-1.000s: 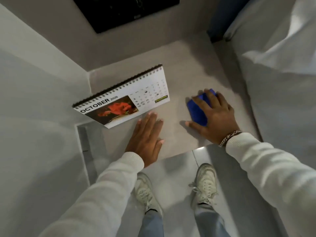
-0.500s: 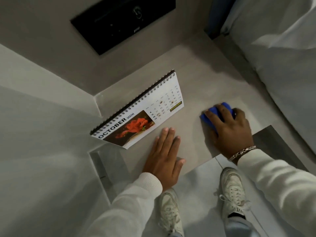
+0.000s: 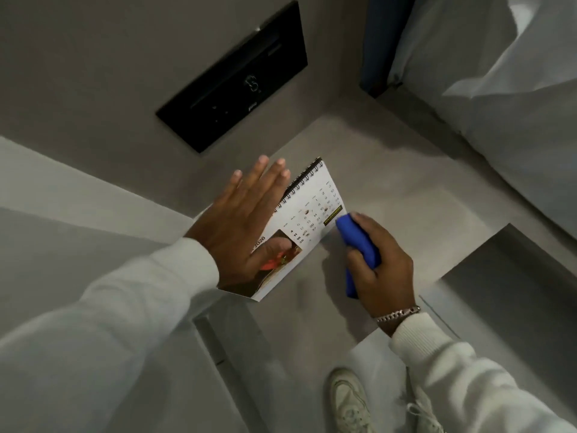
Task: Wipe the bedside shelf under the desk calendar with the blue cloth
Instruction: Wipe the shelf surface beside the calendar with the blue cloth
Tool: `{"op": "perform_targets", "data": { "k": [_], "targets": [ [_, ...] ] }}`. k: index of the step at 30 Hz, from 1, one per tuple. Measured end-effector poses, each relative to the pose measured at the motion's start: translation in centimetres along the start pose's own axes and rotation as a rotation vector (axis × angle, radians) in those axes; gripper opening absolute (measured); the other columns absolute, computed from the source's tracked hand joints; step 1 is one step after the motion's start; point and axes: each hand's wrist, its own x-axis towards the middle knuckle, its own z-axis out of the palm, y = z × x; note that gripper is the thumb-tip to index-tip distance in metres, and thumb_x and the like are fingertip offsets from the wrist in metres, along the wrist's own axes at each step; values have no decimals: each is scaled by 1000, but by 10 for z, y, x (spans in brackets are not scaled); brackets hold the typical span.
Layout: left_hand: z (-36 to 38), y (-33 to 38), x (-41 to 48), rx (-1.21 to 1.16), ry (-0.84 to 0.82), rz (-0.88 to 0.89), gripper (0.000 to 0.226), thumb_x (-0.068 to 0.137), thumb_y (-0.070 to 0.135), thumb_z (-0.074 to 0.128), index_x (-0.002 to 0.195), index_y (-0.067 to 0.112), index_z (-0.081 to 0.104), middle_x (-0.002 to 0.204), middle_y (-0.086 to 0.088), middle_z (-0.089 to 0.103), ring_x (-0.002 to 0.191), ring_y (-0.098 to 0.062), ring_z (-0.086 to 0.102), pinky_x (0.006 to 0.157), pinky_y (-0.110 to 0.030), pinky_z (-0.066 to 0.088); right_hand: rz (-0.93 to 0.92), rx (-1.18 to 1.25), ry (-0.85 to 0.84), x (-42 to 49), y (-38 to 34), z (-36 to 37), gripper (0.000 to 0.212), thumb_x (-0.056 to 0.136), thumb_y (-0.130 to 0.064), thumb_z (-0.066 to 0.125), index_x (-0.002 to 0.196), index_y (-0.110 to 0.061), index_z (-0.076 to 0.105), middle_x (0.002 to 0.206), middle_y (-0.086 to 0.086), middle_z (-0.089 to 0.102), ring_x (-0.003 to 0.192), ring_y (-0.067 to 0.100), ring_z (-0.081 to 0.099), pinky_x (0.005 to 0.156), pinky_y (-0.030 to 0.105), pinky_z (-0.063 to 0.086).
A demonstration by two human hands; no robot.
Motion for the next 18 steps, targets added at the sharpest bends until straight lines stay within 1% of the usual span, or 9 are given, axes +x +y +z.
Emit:
{"op": "perform_targets", "data": {
  "k": [2, 5, 8, 10, 12, 15, 17, 18],
  "targets": [
    [9, -8, 4, -24, -56, 42, 86, 88, 68, 22, 152, 17, -7, 165, -5, 0, 152, -24, -3, 122, -53, 13, 36, 111, 66, 3, -3, 14, 48, 84, -7, 59, 130, -19, 53, 131, 2, 59, 117, 16, 56, 101, 41, 47],
    [16, -12, 6, -105, -37, 67, 87, 87, 70, 27, 152, 22, -7, 165, -1, 3, 152, -20, -1, 123, -49, 11, 81, 212, 155, 8, -5, 32, 47, 87, -6, 61, 130, -20, 50, 131, 1, 57, 115, 15, 56, 99, 42, 48],
    [17, -14, 5, -151, -32, 85, 88, 87, 69, 28, 152, 21, -4, 165, -2, 3, 152, -19, 0, 123, -49, 11, 72, 259, 198, 11, -14, 51, 44, 90, -14, 59, 132, -18, 49, 135, 5, 55, 121, 20, 53, 100, 46, 48],
    [17, -14, 6, -168, -37, 105, 88, 87, 70, 26, 152, 19, -4, 165, -4, 4, 152, -19, 0, 123, -49, 11, 39, 226, 213, 11, -18, 64, 43, 90, -18, 58, 132, -13, 50, 137, 9, 54, 129, 23, 48, 106, 46, 42],
    [16, -14, 6, -179, -42, 109, 88, 87, 71, 23, 152, 18, -4, 165, -5, 4, 152, -20, 1, 123, -50, 10, 41, 179, 172, 3, -20, 76, 45, 89, -20, 56, 133, -13, 49, 141, 12, 51, 134, 25, 42, 111, 45, 37],
    [14, -13, 7, -177, -46, 105, 89, 87, 71, 20, 152, 15, -3, 165, -6, 4, 152, -23, 2, 122, -55, 9, 34, 106, 7, -25, -15, 84, 48, 88, -21, 53, 135, -16, 47, 146, 12, 45, 133, 28, 42, 110, 46, 37],
    [12, -11, 8, -182, -45, 109, 90, 87, 71, 19, 152, 12, -2, 164, -8, 4, 152, -23, 1, 121, -57, 8, 41, 84, -75, -43, -8, 84, 47, 87, -19, 54, 134, -18, 49, 146, 5, 42, 132, 22, 40, 109, 47, 39],
    [12, -11, 8, -181, -45, 108, 91, 87, 72, 19, 152, 12, -1, 164, -9, 3, 152, -24, 0, 121, -57, 8, 48, 104, -78, -47, -6, 81, 47, 86, -18, 55, 133, -20, 50, 144, 0, 41, 131, 18, 40, 109, 47, 40]
  ]
}}
